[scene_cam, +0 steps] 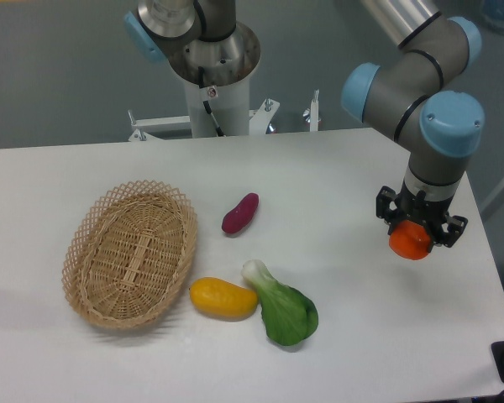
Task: Place the orange in the basket
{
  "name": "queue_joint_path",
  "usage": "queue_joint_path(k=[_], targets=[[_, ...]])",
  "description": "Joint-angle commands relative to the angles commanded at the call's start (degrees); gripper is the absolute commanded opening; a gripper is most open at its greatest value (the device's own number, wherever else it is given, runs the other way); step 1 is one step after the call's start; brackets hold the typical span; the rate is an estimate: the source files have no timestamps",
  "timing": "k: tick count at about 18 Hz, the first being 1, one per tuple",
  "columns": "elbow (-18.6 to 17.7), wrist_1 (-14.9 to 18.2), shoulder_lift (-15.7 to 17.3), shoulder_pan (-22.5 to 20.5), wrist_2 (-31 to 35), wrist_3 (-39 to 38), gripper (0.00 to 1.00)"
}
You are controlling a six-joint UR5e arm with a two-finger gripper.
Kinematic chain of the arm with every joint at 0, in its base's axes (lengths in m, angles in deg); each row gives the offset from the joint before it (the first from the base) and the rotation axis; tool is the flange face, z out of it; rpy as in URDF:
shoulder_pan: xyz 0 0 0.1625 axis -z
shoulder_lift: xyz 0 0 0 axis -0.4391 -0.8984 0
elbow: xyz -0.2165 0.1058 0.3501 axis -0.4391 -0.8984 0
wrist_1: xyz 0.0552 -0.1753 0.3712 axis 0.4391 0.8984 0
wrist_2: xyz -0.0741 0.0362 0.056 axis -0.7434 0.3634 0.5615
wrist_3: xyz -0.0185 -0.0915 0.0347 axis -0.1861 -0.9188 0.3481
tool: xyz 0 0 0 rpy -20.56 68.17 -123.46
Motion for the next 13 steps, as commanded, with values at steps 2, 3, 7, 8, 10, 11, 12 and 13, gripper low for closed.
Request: queue_joint_path(k=[2,3,7,8,10,11,12,13], targets=[[0.0,0.1,0.0,0.0,0.0,0.0,0.23],[0.2,0.3,-0.1,0.0,0.1,-0.1,0.23],[0.3,0.8,-0.1,0.3,1.3,-0.1,0.23],[0.1,0.8,0.0,0.3,1.3,0.0,0.23],[-0.4,0.9,0.2,0.4,1.2,-0.1,0.23],[-0.7,0.9,0.3,0.4,1.2,-0.3,0.23],[-0.8,1.0,0.5,0.8,0.9,-0.9,0.22],[-0.9,1.1,1.0,1.6,0.8,-1.9,0.22]])
